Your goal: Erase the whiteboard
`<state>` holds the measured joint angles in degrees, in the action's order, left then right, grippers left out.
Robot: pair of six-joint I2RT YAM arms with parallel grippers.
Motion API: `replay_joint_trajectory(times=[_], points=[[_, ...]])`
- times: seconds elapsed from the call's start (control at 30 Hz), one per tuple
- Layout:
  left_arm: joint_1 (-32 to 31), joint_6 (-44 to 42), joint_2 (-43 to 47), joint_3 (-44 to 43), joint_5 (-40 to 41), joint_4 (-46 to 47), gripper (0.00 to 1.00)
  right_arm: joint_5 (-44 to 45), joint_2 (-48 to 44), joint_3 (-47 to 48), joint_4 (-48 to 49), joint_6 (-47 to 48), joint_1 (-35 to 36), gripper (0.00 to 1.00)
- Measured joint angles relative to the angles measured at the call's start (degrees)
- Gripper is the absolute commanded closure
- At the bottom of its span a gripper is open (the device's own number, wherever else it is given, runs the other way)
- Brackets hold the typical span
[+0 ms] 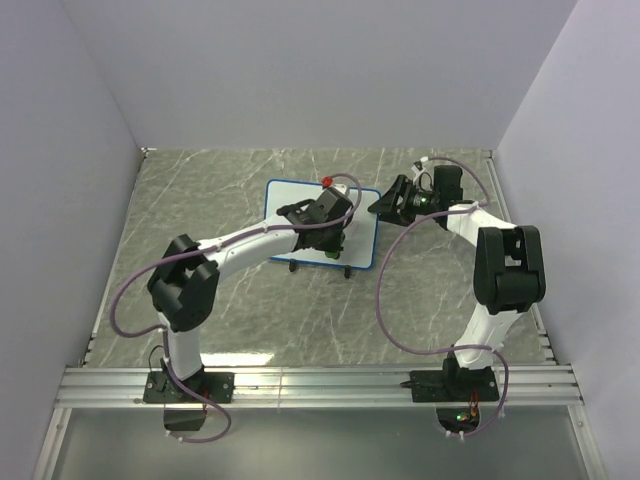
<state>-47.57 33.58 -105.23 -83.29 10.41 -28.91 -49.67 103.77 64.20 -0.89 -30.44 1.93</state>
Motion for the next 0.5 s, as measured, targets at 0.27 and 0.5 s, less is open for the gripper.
replay_joint_trajectory(times=[0.27, 0.5], points=[[0.24, -0.74, -7.61, -8.46, -2.03, 0.48, 1.00, -3.50, 1.27, -0.04, 10.08, -4.07, 0.00, 0.46], [0.24, -1.16, -10.93, -14.95, -3.13, 2.23, 1.00, -5.16, 1.84, -2.56, 15.15, -5.86, 0.07, 0.64]])
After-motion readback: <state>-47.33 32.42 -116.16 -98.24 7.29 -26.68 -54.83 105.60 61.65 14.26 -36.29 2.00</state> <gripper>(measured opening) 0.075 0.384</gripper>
